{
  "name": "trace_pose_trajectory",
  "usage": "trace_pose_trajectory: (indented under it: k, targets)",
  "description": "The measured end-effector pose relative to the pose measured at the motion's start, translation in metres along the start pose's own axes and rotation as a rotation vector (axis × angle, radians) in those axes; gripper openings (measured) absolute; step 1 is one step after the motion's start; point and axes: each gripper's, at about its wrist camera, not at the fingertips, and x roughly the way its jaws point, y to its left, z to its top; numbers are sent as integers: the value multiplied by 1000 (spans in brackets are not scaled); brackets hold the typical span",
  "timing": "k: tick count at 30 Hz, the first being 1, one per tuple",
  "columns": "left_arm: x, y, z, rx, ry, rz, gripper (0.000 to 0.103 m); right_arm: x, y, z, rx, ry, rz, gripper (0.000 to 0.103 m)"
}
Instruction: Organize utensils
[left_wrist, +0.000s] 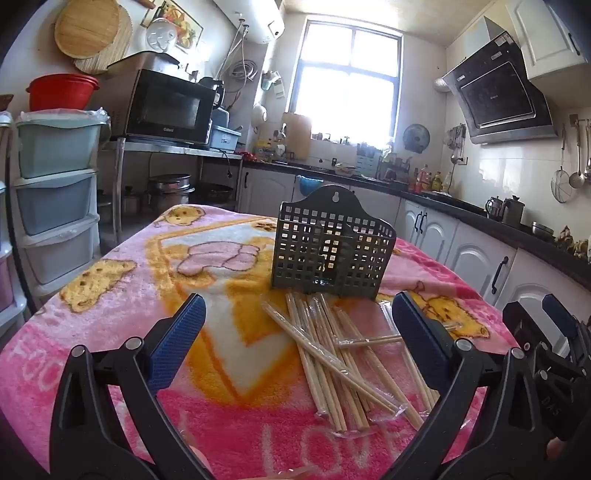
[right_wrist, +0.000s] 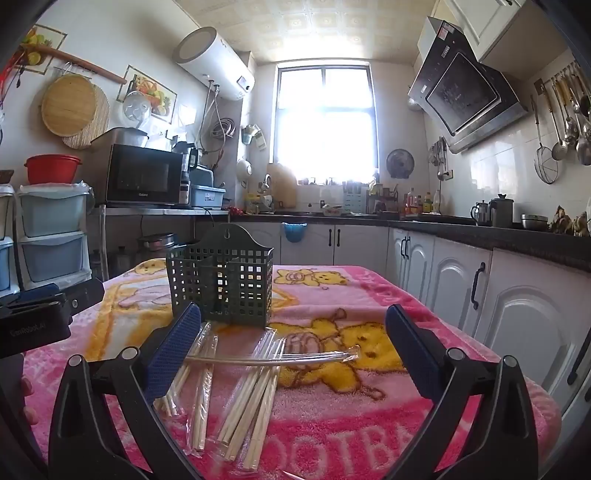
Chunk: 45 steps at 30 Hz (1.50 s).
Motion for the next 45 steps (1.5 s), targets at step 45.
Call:
trace_pose_trajectory:
  k: [45]
  targets:
    - [0, 0, 0, 4, 1, 1, 94, -5, 1, 4, 3, -9, 1, 97]
